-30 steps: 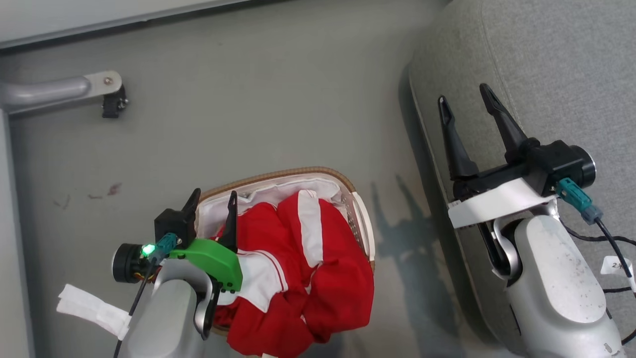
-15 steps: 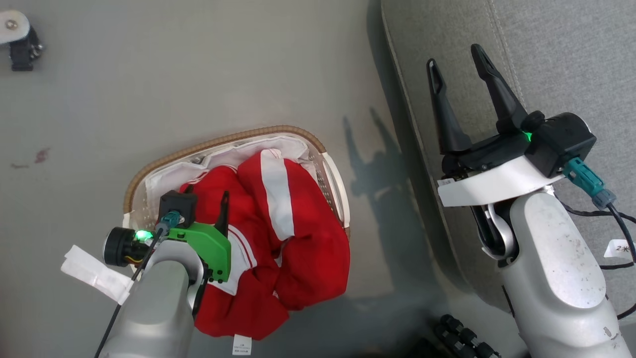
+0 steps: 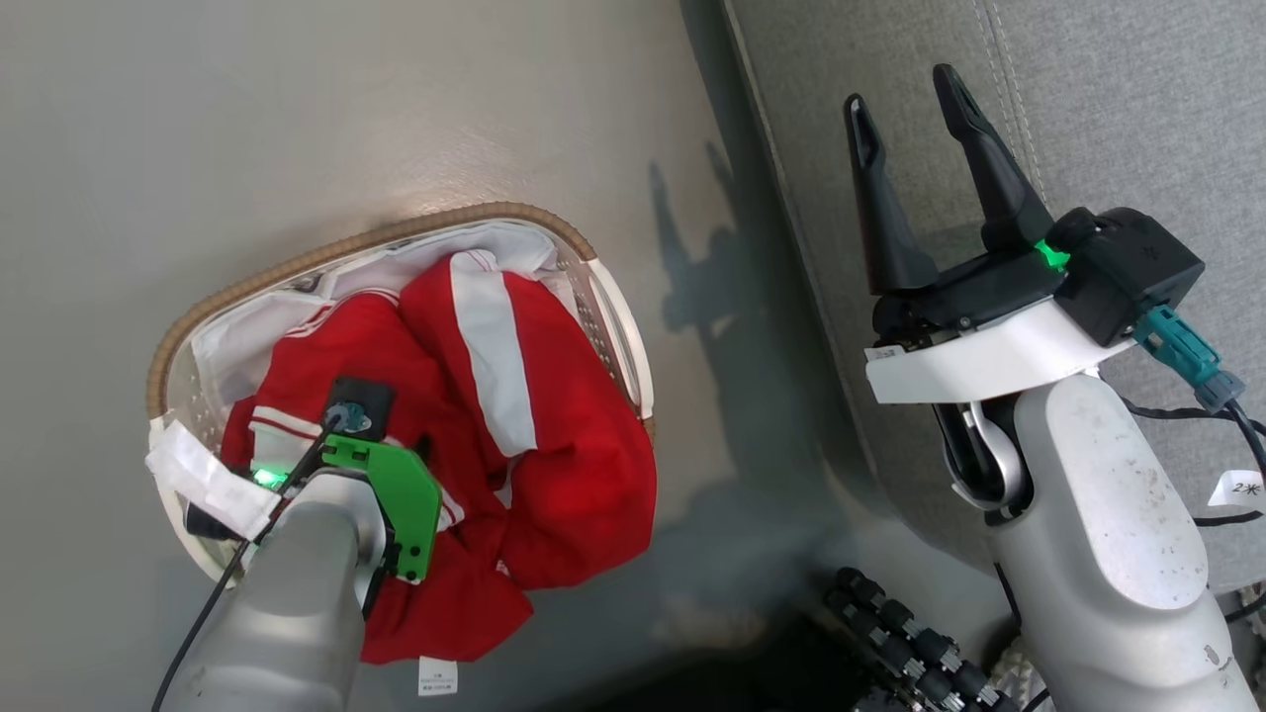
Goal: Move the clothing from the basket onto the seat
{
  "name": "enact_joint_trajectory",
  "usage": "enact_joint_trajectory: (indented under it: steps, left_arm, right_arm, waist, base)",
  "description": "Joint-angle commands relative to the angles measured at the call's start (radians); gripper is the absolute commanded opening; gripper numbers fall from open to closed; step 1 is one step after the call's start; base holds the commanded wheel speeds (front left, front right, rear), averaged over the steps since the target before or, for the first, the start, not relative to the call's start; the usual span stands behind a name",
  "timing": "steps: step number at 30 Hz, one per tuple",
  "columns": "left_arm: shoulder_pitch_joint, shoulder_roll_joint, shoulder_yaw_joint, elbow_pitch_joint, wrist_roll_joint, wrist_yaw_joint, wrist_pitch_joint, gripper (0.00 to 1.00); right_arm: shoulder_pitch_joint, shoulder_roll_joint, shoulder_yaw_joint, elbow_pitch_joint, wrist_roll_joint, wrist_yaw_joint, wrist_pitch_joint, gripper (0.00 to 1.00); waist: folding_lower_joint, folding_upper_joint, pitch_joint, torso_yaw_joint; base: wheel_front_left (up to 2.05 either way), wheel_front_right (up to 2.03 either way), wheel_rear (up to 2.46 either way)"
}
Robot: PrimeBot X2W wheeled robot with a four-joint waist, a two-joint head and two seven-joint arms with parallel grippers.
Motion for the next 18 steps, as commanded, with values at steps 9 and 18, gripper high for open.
enact_joint_trajectory:
  steps: [9,18]
  left_arm:
    - [-0.012,0.026,-0.025,0.015,0.004,0.034,0.161,1.0]
    - [-0.009,0.036,-0.044,0.017,-0.007,0.023,0.236,0.0]
  right_arm:
    - [-0.019,-0.002,0.01,-0.014,0.018,-0.001,-0.002,1.0]
    - [-0.02,-0.002,0.019,-0.008,0.025,-0.001,-0.002,1.0]
  waist:
    - [-0.0001,-0.0001,0.027,-0.02]
    - [-0.0001,-0.0001,0.027,-0.021]
  base:
    - [0.0,0.0,0.0]
    - [0.0,0.0,0.0]
